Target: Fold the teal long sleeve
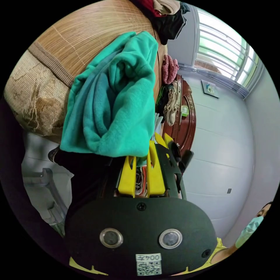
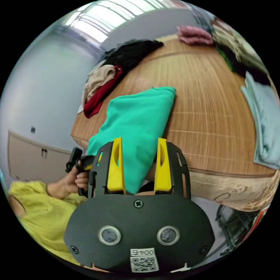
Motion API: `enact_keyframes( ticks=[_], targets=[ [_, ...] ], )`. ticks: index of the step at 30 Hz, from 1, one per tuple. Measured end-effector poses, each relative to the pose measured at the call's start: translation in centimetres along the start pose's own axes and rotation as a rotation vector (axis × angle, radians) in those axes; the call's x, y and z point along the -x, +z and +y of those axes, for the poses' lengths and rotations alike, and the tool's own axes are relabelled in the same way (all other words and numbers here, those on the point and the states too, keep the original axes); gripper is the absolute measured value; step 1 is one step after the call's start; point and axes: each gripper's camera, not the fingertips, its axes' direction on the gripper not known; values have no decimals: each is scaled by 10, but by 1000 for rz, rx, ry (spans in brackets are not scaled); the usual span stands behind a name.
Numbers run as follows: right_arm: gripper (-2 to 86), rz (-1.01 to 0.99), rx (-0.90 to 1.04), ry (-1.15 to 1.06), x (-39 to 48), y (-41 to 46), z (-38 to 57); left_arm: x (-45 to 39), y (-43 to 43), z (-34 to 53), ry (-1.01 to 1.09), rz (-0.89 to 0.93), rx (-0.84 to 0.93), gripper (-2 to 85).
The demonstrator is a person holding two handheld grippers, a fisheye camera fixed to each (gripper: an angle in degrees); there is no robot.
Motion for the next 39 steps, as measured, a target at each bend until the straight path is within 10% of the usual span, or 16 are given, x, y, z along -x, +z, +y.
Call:
enact_keyframes(
  ticks=[8, 17, 28, 39],
  targets=[
    [194, 564, -168, -667, 260, 81, 144, -13, -2, -9, -34, 16, 27, 75],
    [77, 1106, -208, -973, 359, 215, 164, -17, -3, -18, -42, 18, 63, 77],
    [50, 719, -130, -692, 369, 162, 91, 38, -37, -9, 94, 480, 113, 223],
    [53, 584, -75, -590, 342, 108, 21, 64, -81, -69, 105, 445, -53, 320]
  ],
)
